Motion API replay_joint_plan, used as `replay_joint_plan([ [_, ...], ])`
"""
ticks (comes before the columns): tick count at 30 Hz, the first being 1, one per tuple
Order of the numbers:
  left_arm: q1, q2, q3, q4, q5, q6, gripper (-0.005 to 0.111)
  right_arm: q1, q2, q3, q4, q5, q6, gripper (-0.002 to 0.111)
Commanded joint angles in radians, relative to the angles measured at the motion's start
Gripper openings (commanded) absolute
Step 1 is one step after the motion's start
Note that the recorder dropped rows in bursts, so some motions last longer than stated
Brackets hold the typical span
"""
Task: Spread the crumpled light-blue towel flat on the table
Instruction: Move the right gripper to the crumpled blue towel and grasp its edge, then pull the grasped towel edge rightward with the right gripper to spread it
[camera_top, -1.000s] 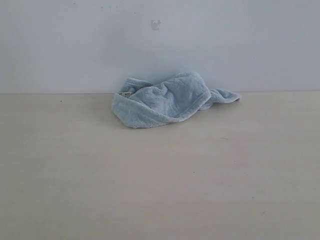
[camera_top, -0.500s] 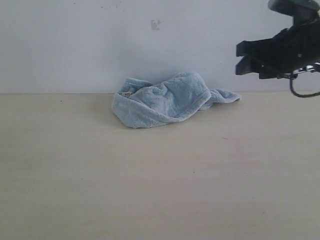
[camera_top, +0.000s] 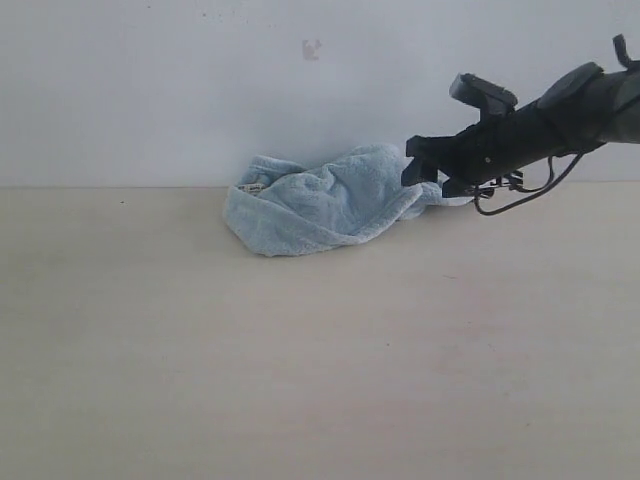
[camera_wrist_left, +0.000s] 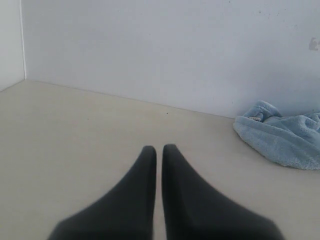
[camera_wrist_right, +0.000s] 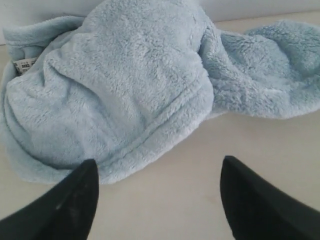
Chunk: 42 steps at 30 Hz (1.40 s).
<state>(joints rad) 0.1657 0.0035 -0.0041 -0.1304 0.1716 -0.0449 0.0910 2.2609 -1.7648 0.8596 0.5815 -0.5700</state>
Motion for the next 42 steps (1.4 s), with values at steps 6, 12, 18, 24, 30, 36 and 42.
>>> replay_joint_plan([
  [6,0.002,-0.003,0.004,0.001,-0.013,-0.008,0.004,-0.001,0.233,-0.306,0.046,0.108,-0.007,0.065],
  [12,0.002,-0.003,0.004,0.001,-0.013,-0.008,0.004,0.001,0.311,-0.41,0.055,0.13,-0.003,0.039],
  [18,0.002,-0.003,0.004,0.001,-0.013,-0.008,0.004,0.001,0.271,-0.411,0.038,0.209,-0.027,0.0],
  [24,0.002,-0.003,0.004,0.001,-0.013,-0.008,0.004,0.001,0.125,-0.411,-0.14,0.488,0.032,0.0],
  [30,0.002,-0.003,0.004,0.001,-0.013,-0.008,0.004,0.001,-0.063,-0.26,-0.235,0.606,0.074,0.0],
  [36,-0.012,-0.003,0.004,0.001,-0.013,-0.008,0.004,0.001,-0.353,0.238,-0.23,0.399,-0.009,0.0],
  [42,-0.05,-0.003,0.004,0.001,-0.013,-0.008,0.004,0.001,-0.646,0.755,-0.209,0.215,-0.093,0.0],
])
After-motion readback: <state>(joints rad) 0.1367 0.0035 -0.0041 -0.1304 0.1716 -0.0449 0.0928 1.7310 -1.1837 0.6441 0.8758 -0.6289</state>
